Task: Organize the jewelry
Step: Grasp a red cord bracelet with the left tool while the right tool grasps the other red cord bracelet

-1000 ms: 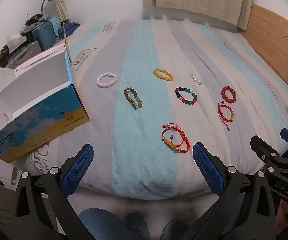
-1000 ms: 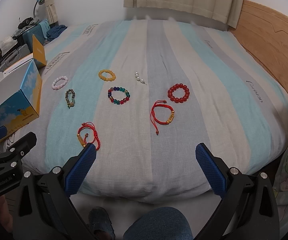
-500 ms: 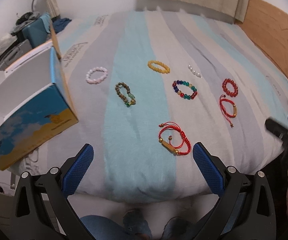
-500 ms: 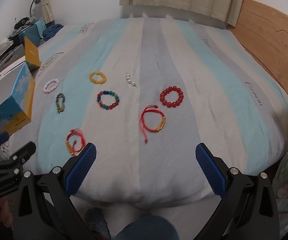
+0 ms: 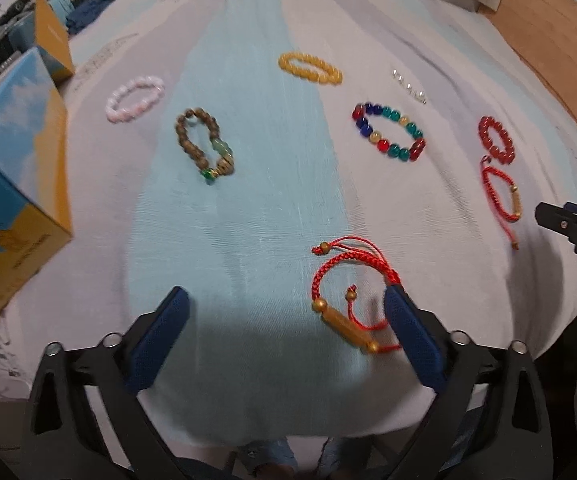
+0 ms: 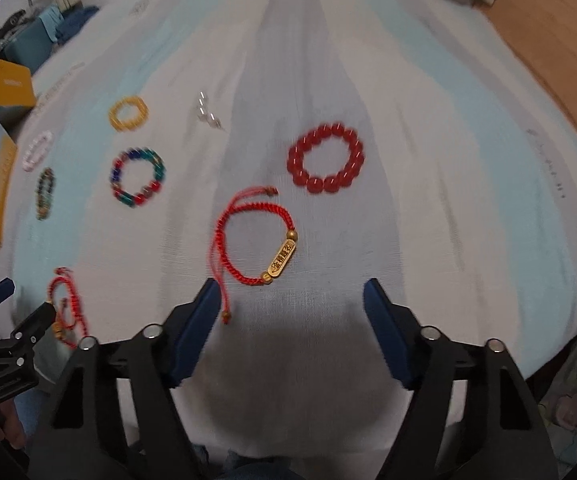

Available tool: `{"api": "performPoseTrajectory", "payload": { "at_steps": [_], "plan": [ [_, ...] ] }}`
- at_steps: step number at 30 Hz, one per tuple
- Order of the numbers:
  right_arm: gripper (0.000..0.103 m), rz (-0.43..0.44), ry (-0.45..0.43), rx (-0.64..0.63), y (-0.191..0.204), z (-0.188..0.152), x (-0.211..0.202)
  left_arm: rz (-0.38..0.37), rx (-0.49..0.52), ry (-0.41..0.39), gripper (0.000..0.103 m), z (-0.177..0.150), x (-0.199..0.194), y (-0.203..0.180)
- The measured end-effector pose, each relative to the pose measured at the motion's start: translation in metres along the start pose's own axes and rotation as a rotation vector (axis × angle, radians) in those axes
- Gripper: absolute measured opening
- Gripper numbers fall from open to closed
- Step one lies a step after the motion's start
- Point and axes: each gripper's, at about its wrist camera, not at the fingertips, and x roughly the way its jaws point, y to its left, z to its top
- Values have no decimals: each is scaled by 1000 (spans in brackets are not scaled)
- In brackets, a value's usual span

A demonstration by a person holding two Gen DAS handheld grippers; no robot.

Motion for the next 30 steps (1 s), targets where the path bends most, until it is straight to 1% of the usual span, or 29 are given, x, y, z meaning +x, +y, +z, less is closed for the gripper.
{"api": "performPoseTrajectory", "payload": {
  "at_steps": [2, 6, 7, 8, 9, 12, 13, 14, 15, 17, 18, 20, 22, 23, 30],
  "plan": [
    [61, 6, 21, 10, -2, 3, 12, -3, 11, 10, 84, 1, 9, -3],
    [57, 18, 52, 35, -5, 8, 31, 11, 56, -3, 80, -2, 18, -11],
    [56, 19, 56, 40, -5, 8, 33, 11, 60, -5, 78, -2, 19, -12],
    [52, 19, 61, 43, -6, 9, 35, 9, 59, -9, 76, -2, 19, -12],
    [50, 21, 69, 51, -7, 9, 38, 7, 59, -8, 75, -2, 19, -13],
    [47, 27, 70, 62, -8, 8, 42, 4, 60, -9, 67, -2, 19, -13],
    [42, 31, 69, 64, -9, 8, 42, 6, 59, -9, 64, -3, 18, -12],
    [37, 32, 70, 67, -10, 8, 42, 6, 53, -9, 59, -3, 17, -10],
    [35, 32, 72, 71, -10, 9, 42, 6, 49, -8, 56, -4, 16, -9],
    [23, 40, 72, 73, -9, 11, 43, 1, 41, -6, 44, -5, 14, -7],
    [21, 39, 72, 74, -8, 11, 42, 3, 42, -5, 41, -5, 14, -6],
    [12, 42, 71, 71, -6, 12, 45, 9, 48, -3, 20, -5, 12, -7],
    [9, 42, 67, 72, -3, 13, 45, 18, 55, -4, 9, -4, 10, -6],
    [8, 43, 62, 72, -3, 13, 44, 15, 55, -3, 7, -4, 9, -6],
    [8, 57, 9, 73, -5, 10, 22, -9, 61, -11, 6, 2, -5, -4]
  ]
}}
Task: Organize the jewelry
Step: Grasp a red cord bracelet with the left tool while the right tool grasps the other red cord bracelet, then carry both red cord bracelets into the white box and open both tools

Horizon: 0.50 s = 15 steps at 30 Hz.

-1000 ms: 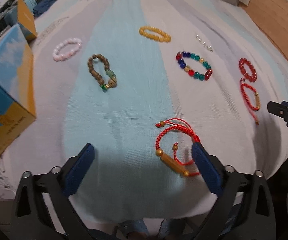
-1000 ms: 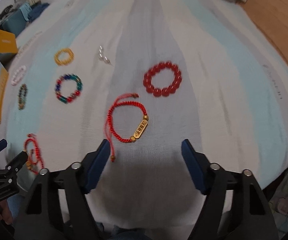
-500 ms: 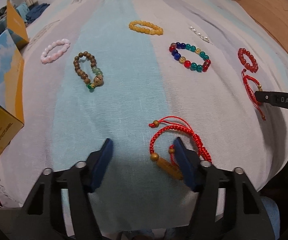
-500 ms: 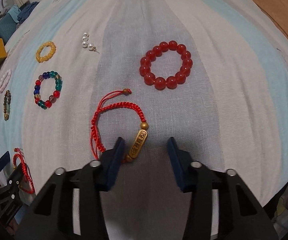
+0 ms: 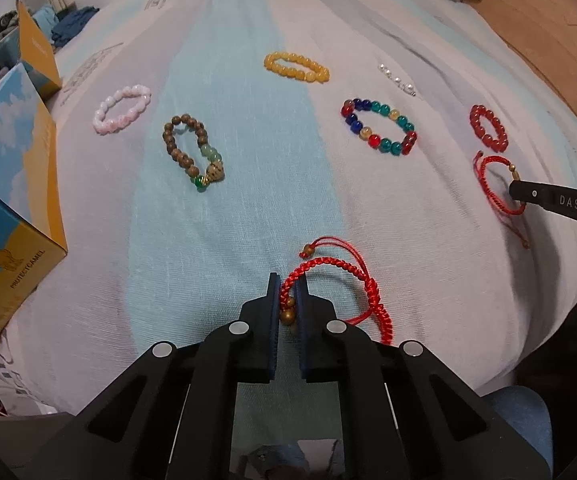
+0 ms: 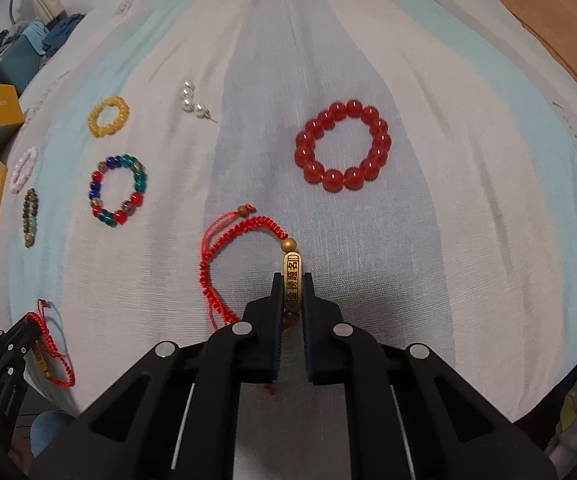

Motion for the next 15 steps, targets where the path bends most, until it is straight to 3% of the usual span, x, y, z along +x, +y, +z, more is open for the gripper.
{"api": "performPoseTrajectory", "payload": {
  "at_steps": [15],
  "plan": [
    [8, -6, -101, -37, 18, 3, -54, -9, 15, -59, 6, 21, -37, 2]
  ]
}}
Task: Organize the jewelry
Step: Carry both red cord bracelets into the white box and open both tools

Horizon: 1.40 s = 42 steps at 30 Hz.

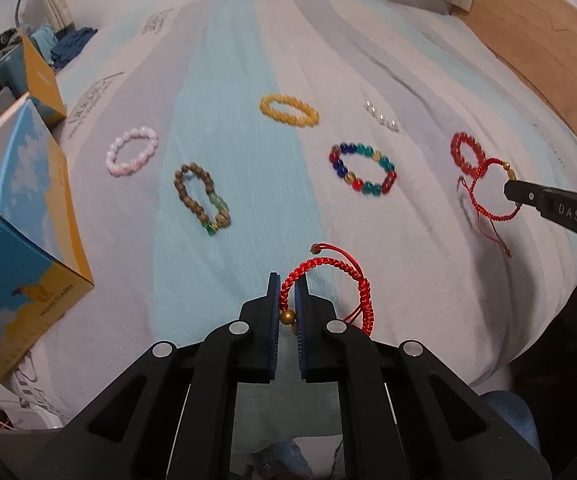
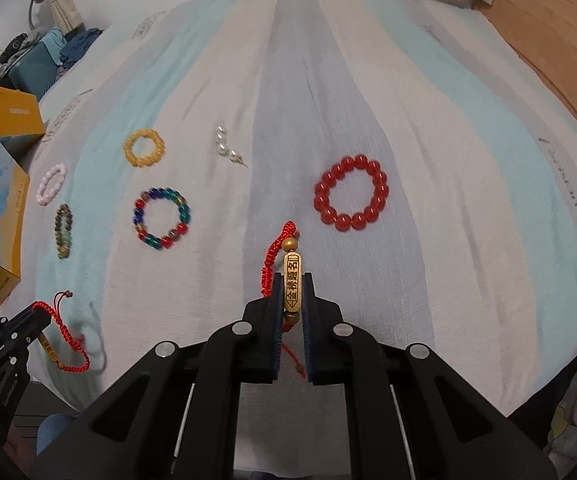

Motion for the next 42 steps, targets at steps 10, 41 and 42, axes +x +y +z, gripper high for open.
{"api": "performPoseTrajectory", "payload": {
  "at_steps": [10, 41, 42],
  "plan": [
    [8, 22, -55, -42, 38, 22, -29, 20, -36, -64, 6, 27, -33, 28],
    [7, 305, -193, -435, 367, 65, -109, 243, -298, -192, 6, 30, -149, 258],
    [7, 314, -186, -453, 379, 64, -107, 251, -311, -183, 6, 26, -149, 269]
  ]
}}
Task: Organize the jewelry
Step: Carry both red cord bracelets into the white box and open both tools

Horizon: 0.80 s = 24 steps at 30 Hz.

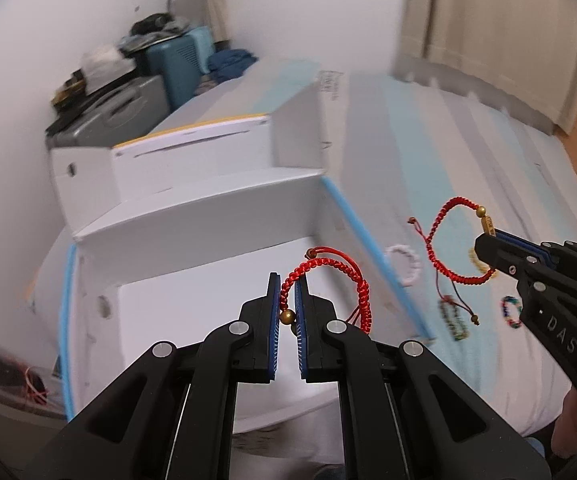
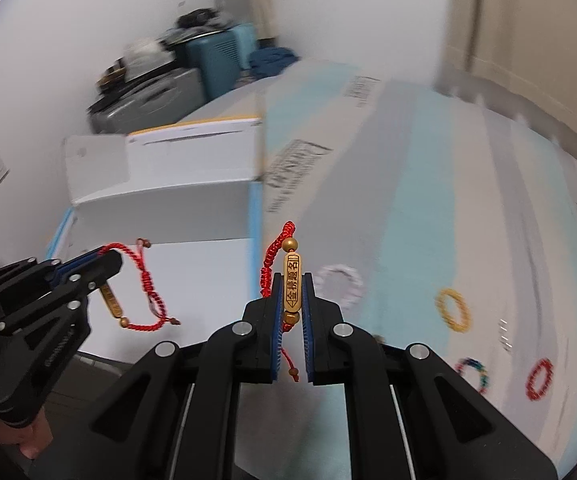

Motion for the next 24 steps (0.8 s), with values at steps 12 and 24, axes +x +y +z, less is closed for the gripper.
{"api": "performPoseTrajectory", "payload": {
  "at_steps": [12, 24],
  "plan": [
    [7, 89, 191, -89, 78, 3, 84, 38, -103, 153, 6, -18, 44, 78],
    [8, 64, 375, -87, 92, -18, 148, 69, -120, 325, 6, -39, 89, 97]
  ]
}}
